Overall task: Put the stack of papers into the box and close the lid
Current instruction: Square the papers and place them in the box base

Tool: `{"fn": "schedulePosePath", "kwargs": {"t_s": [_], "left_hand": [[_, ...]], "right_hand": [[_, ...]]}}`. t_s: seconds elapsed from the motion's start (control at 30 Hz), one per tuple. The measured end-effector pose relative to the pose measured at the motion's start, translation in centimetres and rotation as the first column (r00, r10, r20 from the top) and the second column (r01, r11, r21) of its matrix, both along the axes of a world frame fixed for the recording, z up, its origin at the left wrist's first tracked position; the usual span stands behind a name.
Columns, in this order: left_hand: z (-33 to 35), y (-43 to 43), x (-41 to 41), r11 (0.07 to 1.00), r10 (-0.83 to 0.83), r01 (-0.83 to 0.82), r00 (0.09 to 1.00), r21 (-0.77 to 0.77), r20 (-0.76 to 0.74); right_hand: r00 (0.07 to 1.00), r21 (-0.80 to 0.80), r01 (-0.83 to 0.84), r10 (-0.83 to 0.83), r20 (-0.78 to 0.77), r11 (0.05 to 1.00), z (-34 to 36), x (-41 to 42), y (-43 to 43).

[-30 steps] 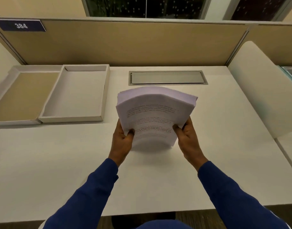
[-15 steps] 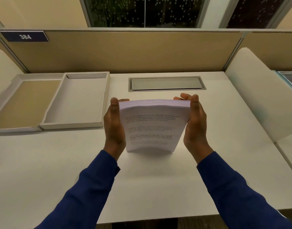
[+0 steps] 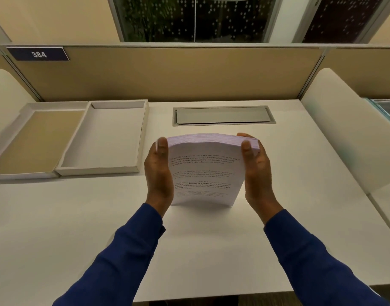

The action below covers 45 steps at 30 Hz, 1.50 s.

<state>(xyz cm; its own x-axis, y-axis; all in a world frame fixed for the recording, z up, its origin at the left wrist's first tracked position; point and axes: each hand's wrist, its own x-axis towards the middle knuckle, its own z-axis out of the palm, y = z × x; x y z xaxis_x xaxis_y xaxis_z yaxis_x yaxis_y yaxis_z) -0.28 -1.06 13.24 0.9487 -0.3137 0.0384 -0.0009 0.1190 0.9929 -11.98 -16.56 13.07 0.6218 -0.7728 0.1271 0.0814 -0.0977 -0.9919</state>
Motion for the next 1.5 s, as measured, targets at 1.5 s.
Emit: {"fn": "schedulePosePath", "kwargs": {"t_s": [1.5], "left_hand": [[-10.0, 4.2, 5.7, 0.929, -0.109, 0.137, 0.989, 0.342, -0.101]], "right_hand": [[0.933, 0.289, -0.222, 0.289, -0.213, 0.931, -8.0, 5.0, -2.1]]}}
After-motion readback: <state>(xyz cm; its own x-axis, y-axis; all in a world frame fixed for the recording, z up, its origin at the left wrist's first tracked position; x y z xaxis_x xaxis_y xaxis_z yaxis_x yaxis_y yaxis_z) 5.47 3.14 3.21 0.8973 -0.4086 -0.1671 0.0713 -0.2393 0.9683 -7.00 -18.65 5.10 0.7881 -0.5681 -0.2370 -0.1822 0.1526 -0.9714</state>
